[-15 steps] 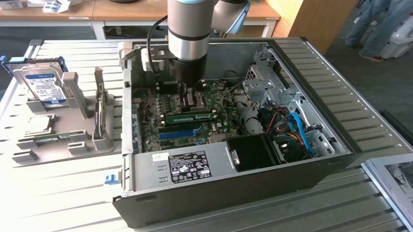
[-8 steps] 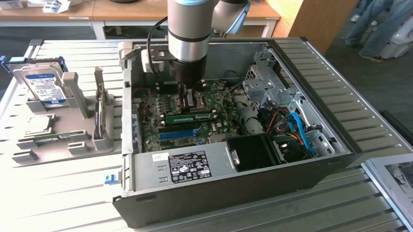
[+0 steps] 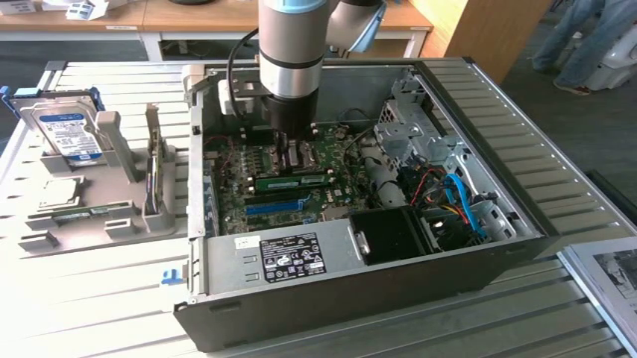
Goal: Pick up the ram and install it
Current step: 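Press down the ram until it locks into place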
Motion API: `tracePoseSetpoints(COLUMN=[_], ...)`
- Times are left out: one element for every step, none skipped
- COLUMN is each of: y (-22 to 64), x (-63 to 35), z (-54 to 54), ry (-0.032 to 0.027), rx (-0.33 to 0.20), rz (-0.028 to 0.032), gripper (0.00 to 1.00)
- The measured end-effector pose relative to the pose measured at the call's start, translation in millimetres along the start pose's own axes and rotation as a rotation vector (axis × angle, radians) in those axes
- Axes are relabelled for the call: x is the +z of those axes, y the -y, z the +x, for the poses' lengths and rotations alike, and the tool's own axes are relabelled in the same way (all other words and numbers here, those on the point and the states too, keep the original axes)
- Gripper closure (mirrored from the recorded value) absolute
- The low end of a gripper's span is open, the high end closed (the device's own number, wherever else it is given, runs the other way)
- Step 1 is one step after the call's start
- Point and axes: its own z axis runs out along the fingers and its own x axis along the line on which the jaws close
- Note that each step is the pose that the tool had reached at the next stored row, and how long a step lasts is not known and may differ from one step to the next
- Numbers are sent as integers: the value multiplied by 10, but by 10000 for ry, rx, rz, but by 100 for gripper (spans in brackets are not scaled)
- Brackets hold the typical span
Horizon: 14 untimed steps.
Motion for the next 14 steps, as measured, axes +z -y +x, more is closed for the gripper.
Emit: tracePoseSetpoints(y=[0, -1, -1, -1, -1, -1, -1, -4, -9, -13, -16, -16, -16, -16], x=[7, 13, 16, 16, 16, 17, 18, 18, 19, 20, 19, 19, 19, 19], z=[0, 0, 1, 1, 1, 1, 1, 0, 0, 0, 1, 1, 1, 1], ry=[0, 0, -1, -3, -3, -2, 0, 0, 2, 2, 1, 0, 0, -2], rx=[0, 0, 0, 0, -1, 0, 0, 2, 3, 0, 0, -1, -1, -1], rz=[0, 0, 0, -1, -2, -1, 0, 1, 2, 2, 0, 0, 0, 0], gripper=[90, 90, 90, 90, 90, 90, 90, 90, 90, 90, 90, 90, 90, 90])
